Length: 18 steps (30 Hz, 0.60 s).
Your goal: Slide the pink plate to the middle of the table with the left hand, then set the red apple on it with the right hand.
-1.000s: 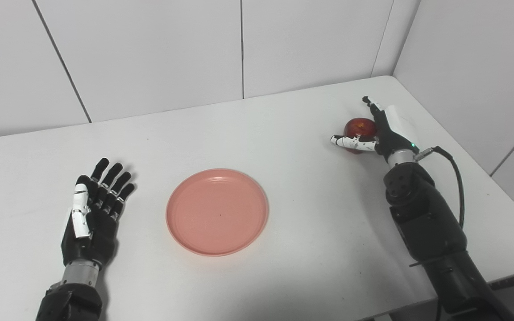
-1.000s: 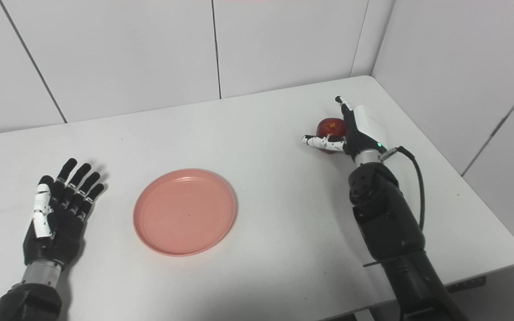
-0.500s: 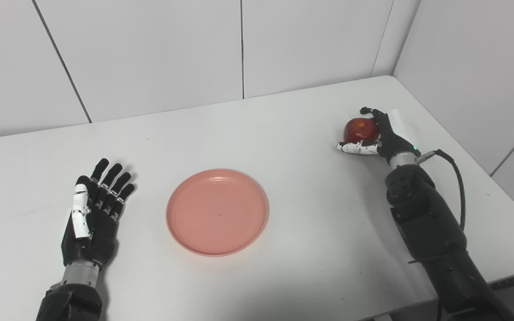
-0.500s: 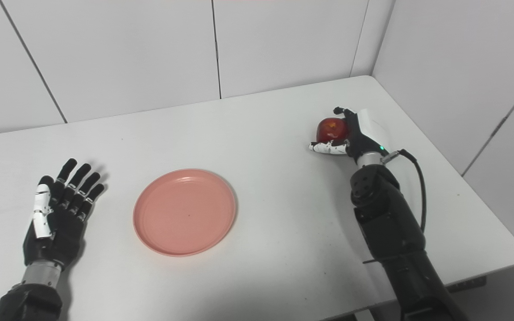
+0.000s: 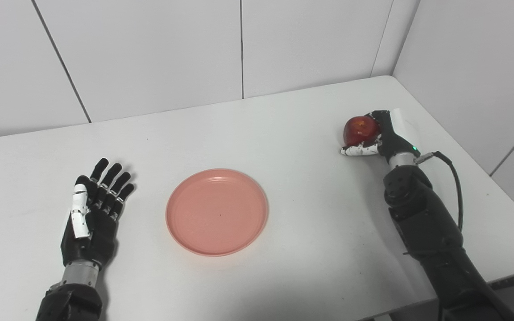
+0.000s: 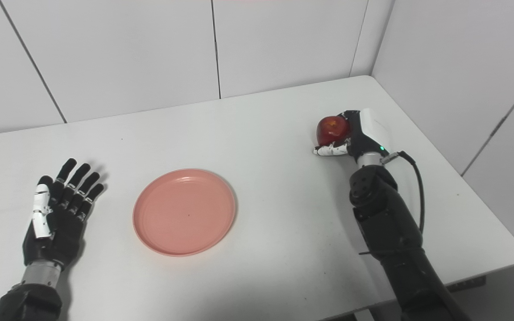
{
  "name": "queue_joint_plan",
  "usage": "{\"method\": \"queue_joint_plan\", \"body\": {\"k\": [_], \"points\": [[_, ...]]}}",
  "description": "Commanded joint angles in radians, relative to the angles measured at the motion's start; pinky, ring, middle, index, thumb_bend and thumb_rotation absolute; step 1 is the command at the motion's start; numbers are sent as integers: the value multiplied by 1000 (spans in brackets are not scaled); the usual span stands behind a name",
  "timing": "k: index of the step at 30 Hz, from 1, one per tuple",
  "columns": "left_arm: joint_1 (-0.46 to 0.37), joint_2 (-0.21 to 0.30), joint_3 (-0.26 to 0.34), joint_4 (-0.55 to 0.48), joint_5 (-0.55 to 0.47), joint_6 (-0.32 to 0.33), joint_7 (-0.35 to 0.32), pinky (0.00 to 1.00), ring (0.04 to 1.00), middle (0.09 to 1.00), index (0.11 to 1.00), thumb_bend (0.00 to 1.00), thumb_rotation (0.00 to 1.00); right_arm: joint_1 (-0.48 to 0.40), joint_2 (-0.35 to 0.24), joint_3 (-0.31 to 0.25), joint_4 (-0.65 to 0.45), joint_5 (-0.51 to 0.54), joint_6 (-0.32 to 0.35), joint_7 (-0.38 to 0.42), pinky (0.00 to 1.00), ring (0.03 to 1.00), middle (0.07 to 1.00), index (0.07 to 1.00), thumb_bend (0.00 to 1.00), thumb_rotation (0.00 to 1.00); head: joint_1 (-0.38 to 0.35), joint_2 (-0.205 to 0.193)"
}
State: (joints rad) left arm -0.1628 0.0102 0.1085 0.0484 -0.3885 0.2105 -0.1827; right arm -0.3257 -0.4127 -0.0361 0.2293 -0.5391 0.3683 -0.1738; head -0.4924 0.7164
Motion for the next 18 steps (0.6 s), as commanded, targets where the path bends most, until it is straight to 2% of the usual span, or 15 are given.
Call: {"method": "queue_joint_plan", "body": {"k": [1, 7, 11, 18], "points": [[22, 2, 1, 19, 2, 34, 14, 890, 882, 899, 896, 359, 1000, -40, -19, 0, -17, -15, -60, -50, 368, 449, 509, 485, 517, 132, 0, 1], [22, 2, -2, 13, 7, 36, 17, 883, 877, 892, 890, 359, 1000, -38, -5, -25, -31, 34, -79, -67, 373, 461, 520, 486, 515, 133, 4, -3], [20, 6, -3, 23, 6, 28, 9, 893, 883, 898, 895, 361, 1000, -42, 20, -62, -49, 79, -43, -61, 420, 496, 535, 487, 516, 136, 7, -6], [19, 3, 1, 22, 0, 35, 12, 896, 885, 901, 899, 362, 1000, -36, 31, -82, -82, 111, -37, -47, 439, 503, 535, 487, 515, 136, 16, -8]]}}
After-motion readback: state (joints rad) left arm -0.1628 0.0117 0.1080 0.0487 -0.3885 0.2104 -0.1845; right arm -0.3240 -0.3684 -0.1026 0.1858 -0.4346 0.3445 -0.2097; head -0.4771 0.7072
